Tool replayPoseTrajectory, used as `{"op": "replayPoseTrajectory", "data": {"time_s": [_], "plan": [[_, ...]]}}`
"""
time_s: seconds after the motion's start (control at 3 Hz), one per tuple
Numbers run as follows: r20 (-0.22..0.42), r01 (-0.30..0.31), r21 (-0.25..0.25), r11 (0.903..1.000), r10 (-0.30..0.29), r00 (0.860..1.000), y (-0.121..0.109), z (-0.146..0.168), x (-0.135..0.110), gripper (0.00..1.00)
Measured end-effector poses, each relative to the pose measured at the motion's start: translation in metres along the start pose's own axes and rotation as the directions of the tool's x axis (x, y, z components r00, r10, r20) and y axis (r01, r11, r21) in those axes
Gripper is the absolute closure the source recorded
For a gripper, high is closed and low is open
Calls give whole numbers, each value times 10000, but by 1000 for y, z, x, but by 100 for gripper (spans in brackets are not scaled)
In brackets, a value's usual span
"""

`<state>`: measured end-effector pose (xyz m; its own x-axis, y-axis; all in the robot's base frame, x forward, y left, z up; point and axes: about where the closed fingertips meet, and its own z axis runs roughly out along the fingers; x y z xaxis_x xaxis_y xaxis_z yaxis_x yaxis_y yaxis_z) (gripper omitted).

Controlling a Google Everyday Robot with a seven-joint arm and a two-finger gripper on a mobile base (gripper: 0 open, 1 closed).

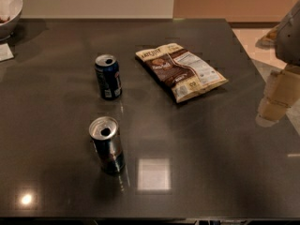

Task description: Knock redbull can over

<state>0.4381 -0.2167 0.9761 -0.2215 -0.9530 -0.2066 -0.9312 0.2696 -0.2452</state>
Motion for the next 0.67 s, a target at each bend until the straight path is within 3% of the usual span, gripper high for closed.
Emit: {"op": "replayPoseTrajectory", "data": {"time_s": [0.67], "plan": [[100, 36, -17, 10000, -36, 9999, 0, 1, -3, 0]]}}
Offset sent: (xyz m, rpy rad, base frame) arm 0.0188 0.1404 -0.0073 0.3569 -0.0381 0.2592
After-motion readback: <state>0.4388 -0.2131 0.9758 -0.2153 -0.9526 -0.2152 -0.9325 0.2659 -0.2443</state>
